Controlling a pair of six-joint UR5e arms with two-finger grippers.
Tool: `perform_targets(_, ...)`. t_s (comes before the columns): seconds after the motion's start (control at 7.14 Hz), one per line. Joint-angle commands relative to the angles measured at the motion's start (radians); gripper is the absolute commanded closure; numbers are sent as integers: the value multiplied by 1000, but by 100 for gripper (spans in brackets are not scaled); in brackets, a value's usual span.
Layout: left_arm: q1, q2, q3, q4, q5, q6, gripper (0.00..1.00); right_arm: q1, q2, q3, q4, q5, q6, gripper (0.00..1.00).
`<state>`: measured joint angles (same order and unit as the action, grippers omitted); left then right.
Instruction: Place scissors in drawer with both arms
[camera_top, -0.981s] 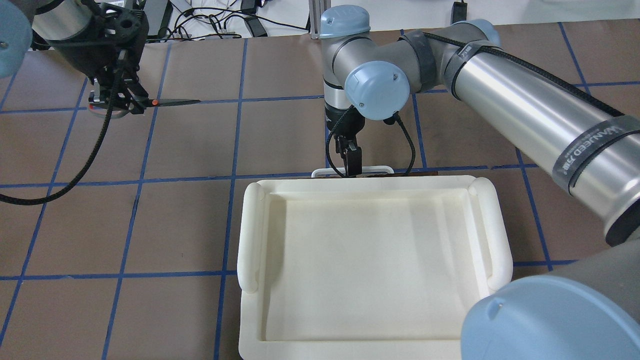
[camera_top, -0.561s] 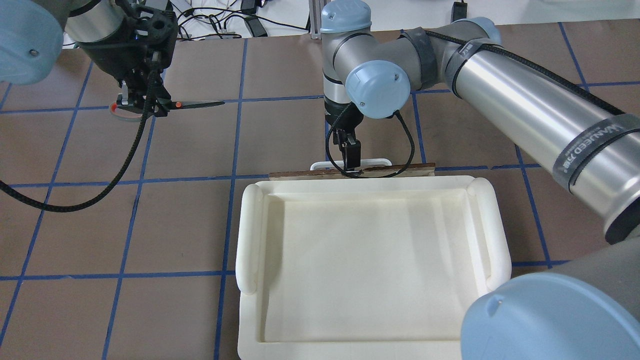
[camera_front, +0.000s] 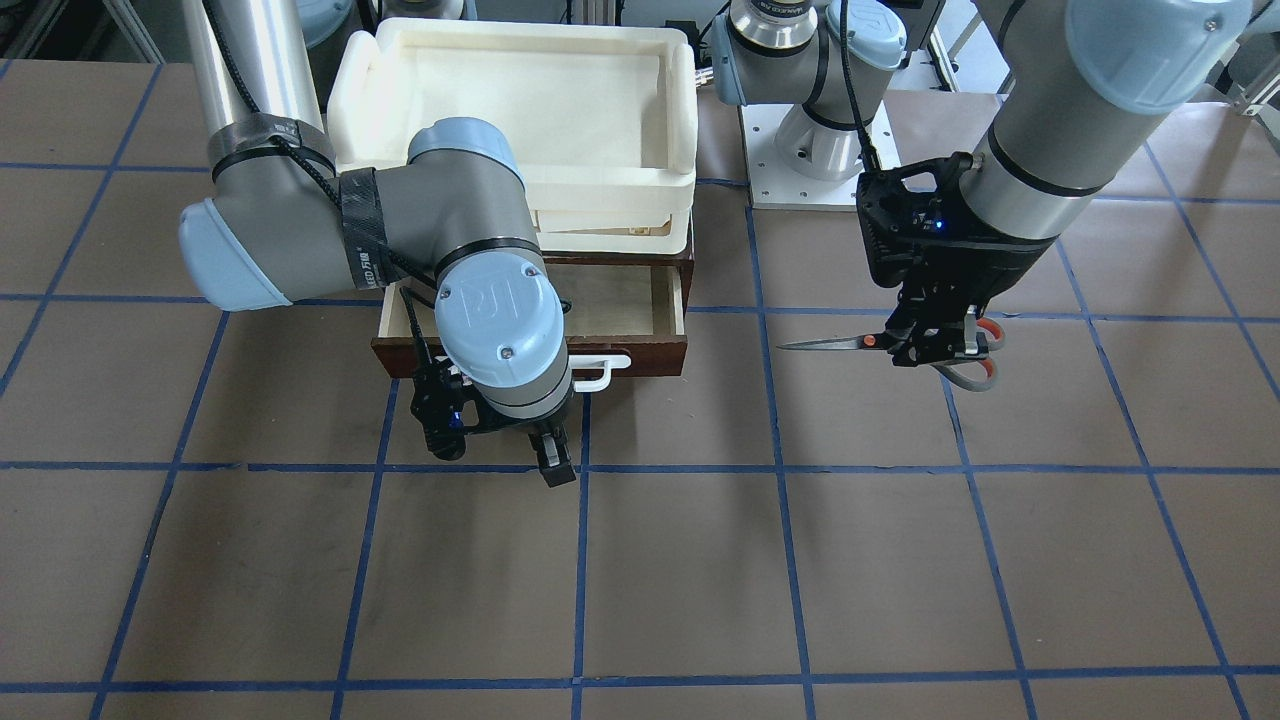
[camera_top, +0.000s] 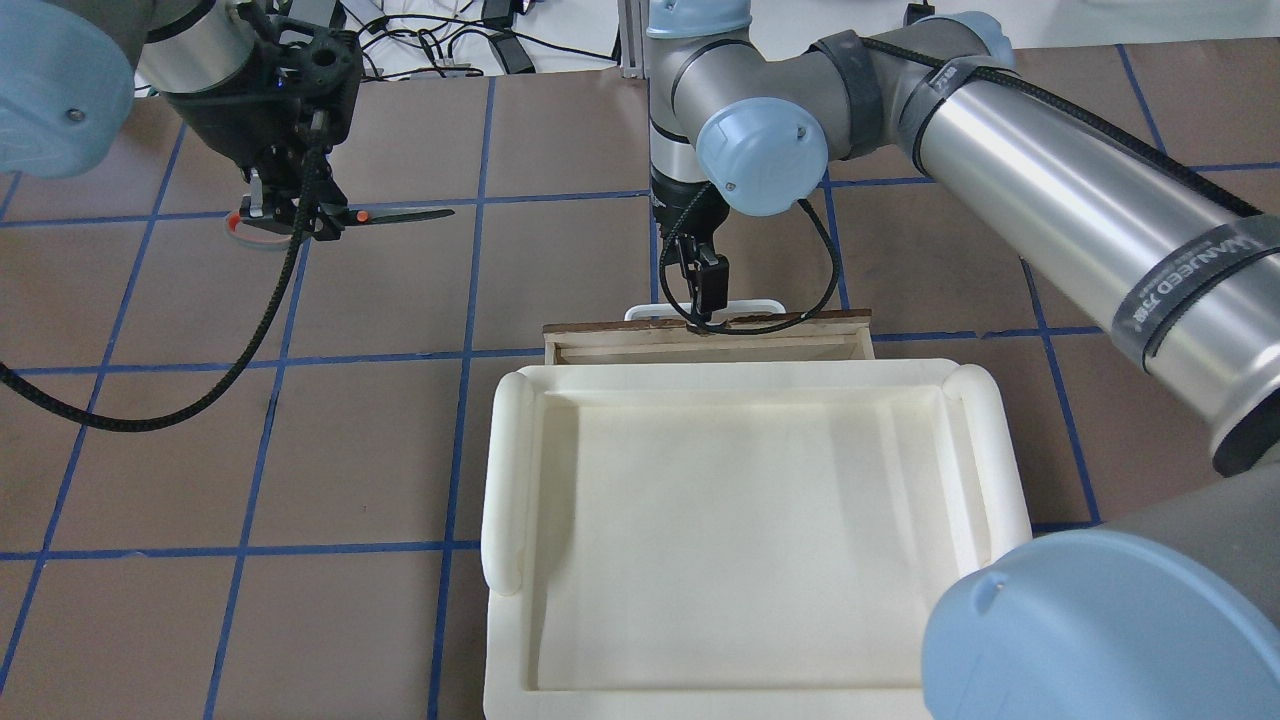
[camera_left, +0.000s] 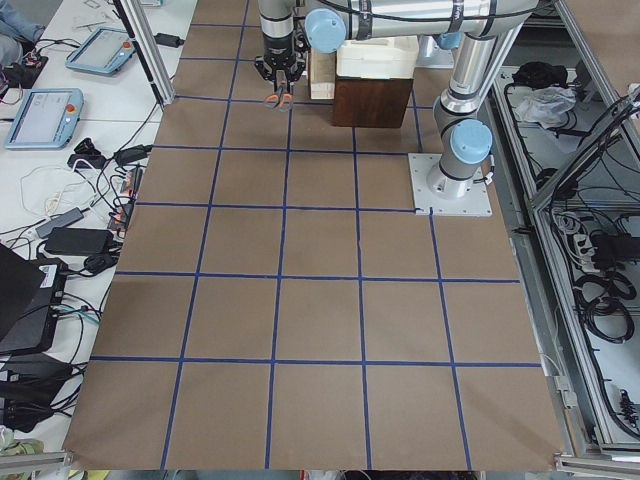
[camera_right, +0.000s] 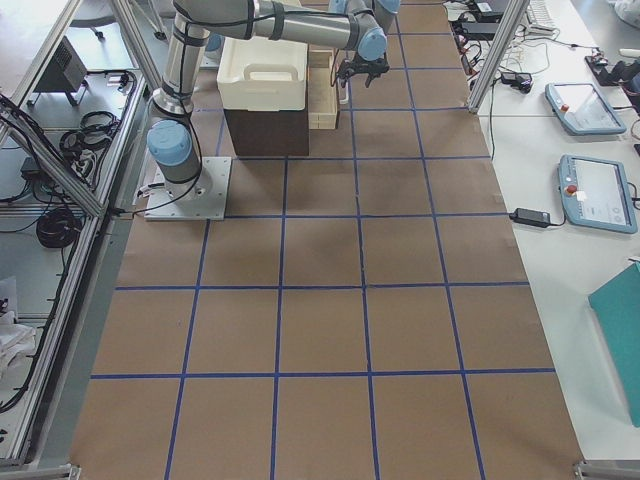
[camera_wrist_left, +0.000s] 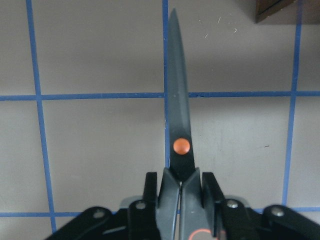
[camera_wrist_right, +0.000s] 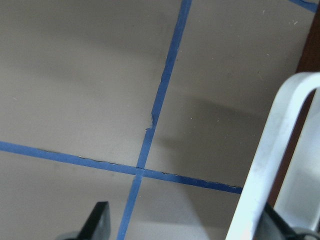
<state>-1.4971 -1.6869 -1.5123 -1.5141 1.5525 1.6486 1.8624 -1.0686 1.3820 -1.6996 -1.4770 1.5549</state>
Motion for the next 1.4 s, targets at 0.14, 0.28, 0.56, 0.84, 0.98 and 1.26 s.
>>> perform_targets(0.14, 0, -2, 0, 0, -5, 0, 99, -19, 15, -8, -17, 9, -70, 0)
perform_targets(0.28, 0, 0, 0, 0, -6, -1, 99, -19, 22, -9, -31, 11, -70, 0)
perform_targets(0.56, 0, 1, 0, 0, -6, -1, 99, -19, 39, -43, -35, 12, -70, 0)
perform_targets(0.84, -2, 1, -2, -2, -8, -22, 99, -19, 44, -55, -35, 11, -68, 0)
perform_targets(0.98, -2, 1, -3, -2, -8, -24, 99, -19, 52, -64, -35, 6, -68, 0)
perform_targets(1.26, -2, 0, -3, -2, -23, -24, 99, -20, 64, -77, -35, 6, -68, 0)
